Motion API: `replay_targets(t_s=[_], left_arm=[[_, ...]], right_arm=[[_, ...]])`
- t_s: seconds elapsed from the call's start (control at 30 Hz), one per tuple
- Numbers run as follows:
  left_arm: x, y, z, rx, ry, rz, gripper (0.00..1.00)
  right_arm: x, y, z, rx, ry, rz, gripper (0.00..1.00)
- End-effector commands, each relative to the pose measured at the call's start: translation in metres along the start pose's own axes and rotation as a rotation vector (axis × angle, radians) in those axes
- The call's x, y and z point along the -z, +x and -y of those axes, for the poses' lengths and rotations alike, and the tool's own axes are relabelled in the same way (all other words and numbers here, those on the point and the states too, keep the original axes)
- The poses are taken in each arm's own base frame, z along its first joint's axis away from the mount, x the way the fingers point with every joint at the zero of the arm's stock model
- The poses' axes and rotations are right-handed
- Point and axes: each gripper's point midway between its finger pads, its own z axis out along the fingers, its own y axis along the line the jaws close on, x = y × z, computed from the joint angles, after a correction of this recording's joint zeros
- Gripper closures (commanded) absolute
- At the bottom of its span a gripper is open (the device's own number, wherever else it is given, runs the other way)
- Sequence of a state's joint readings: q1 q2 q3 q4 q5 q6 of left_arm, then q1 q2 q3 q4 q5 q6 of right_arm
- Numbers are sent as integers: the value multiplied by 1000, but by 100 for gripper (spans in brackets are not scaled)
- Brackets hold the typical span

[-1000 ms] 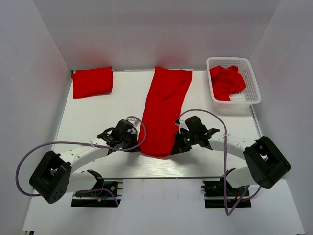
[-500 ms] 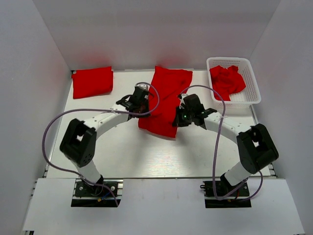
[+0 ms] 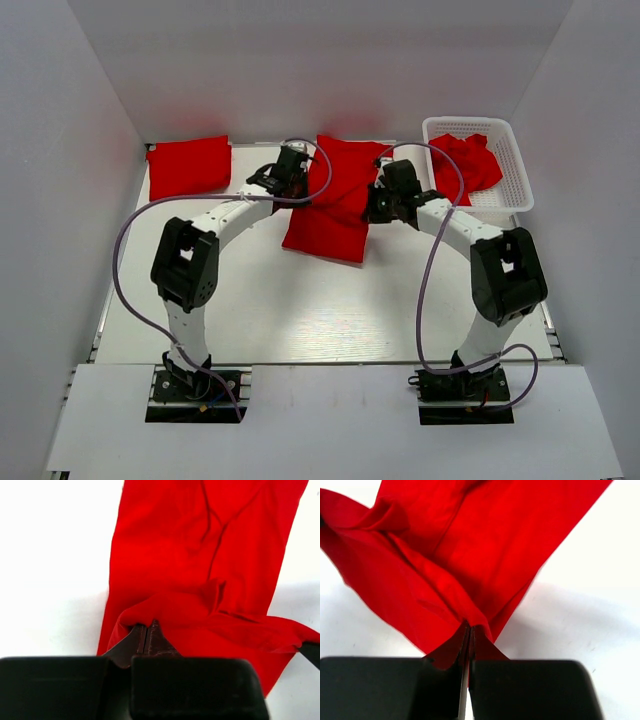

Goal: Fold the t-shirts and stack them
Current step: Fold the folded rectangular tshirt in 1/3 of the way

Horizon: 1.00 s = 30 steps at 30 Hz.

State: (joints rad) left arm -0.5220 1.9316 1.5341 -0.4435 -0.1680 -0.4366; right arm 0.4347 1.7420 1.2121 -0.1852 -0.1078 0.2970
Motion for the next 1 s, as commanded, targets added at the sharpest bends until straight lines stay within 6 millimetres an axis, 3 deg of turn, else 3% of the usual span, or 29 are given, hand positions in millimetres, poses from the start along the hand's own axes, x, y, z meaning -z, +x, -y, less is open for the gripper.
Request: replay_targets(t_s=[0.0,0.03,0.2,0.47,0.63,0.77,0.97], left_arm=[[6,-37,7,-26,36,83,100],[-4,-35,6,-54,32,77,100],[-19,-44,10,-80,72,83,100],[-34,-60,12,-93,113,140,100],[-50,-55,17,-119,142,146,100],[-55,-64,9,-116,135,174,100],[-65,-69,15,-149,163,200,100]], right_arm=[[-1,-24,2,26,-13,32,100],[-2,-31,2,26,-18,43,100],[-16,-32,12,4,-25,20,100],[-28,-50,26,-11,-34,34,100],[-40,-54,30,-8,-71,24,100],[-47,-59,33,-18,-81,35,100],[-55,-76,42,-25,-71,71,100]])
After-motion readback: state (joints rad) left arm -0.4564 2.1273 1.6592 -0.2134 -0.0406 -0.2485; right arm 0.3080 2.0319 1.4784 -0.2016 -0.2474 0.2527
